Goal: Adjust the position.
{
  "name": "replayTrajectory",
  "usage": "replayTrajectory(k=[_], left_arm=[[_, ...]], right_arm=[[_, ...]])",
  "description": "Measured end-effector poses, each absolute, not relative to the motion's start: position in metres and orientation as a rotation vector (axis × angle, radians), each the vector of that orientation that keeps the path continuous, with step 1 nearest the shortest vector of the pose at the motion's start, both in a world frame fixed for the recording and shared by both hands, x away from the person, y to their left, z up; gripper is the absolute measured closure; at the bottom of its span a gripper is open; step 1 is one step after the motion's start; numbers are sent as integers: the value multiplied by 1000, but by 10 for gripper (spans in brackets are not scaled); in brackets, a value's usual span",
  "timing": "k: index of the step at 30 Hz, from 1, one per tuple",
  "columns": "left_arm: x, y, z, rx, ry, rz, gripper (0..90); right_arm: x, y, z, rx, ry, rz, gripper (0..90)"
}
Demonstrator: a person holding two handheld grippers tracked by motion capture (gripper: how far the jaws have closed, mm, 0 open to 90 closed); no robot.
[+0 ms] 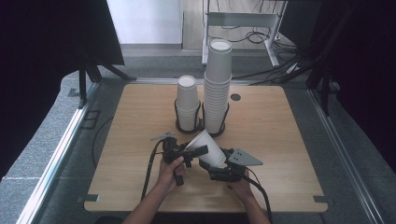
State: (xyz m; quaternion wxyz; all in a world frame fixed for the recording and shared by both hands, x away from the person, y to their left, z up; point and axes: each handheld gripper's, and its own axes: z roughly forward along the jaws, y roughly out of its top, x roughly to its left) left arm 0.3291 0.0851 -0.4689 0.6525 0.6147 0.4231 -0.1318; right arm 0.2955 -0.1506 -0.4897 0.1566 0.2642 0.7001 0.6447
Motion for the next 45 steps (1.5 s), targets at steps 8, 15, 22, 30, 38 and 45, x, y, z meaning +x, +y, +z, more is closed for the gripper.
replayTrajectory(k=[8,15,22,30,38,45], left_arm=[[337,81,-474,1355,999,-330,21],[339,82,-477,1363,982,-344,46],[340,82,-477,1351,976,-365,55],[337,80,-476,1359,961,-326,110],[334,79,-474,1396,944,-274,125],[329,87,-468,1397,935,-197,128]], right_arm=[[295,-144,-493,744,2031,1802,222],[297,-144,-495,749,2046,1799,220],[297,-143,-496,752,2048,1809,220],[298,-142,-497,766,2051,1819,218],[299,-142,-499,761,2077,1803,207],[298,-139,-502,758,2117,1749,148]])
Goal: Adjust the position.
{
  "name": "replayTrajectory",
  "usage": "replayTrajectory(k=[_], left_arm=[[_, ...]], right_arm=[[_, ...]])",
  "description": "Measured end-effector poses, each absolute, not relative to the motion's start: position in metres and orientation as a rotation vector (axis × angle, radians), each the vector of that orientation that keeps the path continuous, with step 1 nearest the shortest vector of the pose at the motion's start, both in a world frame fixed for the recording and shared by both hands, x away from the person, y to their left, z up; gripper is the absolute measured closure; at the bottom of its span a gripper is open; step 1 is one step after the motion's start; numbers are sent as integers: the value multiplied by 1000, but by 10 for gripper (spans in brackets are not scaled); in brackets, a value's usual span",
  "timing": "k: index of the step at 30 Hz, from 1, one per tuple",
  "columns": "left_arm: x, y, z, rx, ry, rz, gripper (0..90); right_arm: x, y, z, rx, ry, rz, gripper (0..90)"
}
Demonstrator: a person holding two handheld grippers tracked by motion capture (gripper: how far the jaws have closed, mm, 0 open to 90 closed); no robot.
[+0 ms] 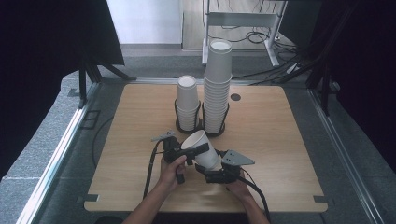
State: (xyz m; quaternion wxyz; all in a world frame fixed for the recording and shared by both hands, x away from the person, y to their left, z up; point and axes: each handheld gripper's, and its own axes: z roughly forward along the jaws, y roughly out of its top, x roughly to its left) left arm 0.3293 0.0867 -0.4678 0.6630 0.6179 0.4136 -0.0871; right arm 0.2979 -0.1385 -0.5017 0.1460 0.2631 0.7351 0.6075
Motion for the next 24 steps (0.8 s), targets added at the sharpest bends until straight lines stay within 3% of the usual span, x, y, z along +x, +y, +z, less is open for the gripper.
replayTrajectory(k=[24], left_arm=[[319,122,-455,1443,963,71,127]], right_arm=[[297,-139,-505,773,2216,1644,134]])
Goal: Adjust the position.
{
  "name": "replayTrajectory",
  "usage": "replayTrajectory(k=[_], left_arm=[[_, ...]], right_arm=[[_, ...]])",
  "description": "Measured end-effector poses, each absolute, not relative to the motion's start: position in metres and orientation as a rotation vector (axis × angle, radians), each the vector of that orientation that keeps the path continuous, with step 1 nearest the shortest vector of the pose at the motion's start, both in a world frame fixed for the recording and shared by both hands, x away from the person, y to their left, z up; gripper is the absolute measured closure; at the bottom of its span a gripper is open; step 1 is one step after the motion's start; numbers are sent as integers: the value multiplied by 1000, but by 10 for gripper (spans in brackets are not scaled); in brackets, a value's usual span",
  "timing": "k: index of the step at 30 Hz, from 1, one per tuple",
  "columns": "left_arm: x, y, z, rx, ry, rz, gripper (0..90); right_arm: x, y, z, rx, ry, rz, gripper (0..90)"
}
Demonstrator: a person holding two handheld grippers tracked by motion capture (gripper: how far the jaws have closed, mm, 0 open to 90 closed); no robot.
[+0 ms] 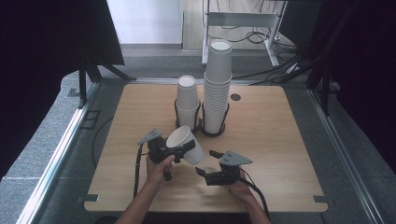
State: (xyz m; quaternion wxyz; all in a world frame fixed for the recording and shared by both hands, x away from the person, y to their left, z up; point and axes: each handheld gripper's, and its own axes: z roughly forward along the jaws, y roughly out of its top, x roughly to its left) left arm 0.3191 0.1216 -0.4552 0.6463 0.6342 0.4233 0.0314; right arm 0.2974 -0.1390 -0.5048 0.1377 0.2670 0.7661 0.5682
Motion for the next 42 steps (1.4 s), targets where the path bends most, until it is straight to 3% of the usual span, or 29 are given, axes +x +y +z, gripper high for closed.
replayTrajectory(k=[19,42], left_arm=[[311,138,-452,1572,981,332,126],[309,153,-450,1637,1018,524,124]], right_arm=[[297,-143,-506,788,2215,1600,137],[299,-146,-508,807,2211,1546,138]])
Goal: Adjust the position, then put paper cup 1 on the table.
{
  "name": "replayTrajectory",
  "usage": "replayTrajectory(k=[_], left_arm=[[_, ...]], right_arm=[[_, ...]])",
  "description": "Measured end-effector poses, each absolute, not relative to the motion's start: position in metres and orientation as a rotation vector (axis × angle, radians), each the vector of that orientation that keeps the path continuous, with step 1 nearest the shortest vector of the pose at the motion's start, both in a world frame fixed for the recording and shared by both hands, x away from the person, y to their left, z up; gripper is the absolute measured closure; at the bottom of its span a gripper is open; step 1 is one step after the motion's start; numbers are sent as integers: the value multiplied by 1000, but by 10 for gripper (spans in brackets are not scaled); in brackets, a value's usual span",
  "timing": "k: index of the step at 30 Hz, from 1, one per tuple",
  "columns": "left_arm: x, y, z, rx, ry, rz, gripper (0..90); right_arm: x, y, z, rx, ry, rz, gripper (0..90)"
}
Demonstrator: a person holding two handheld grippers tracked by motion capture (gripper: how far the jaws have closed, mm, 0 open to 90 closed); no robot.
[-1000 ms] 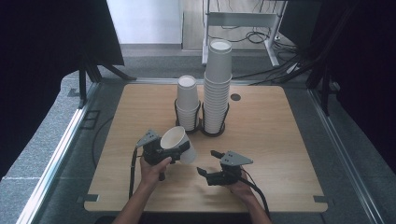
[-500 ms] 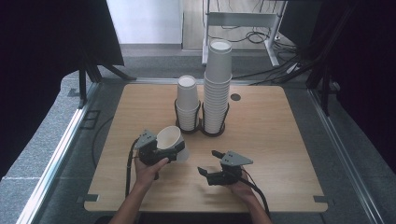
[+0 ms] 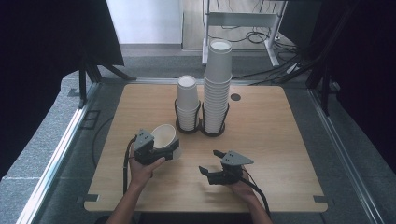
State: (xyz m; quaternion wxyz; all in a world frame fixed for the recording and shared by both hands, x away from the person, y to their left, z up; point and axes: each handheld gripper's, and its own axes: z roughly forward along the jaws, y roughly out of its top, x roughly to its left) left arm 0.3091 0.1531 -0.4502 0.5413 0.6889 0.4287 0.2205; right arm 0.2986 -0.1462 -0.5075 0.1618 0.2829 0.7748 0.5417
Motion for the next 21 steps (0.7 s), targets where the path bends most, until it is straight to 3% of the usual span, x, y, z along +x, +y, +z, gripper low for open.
replayTrajectory(k=[21], left_arm=[[313,179,-448,1634,1104,690,123]], right_arm=[[299,-146,-509,814,2212,1515,140]])
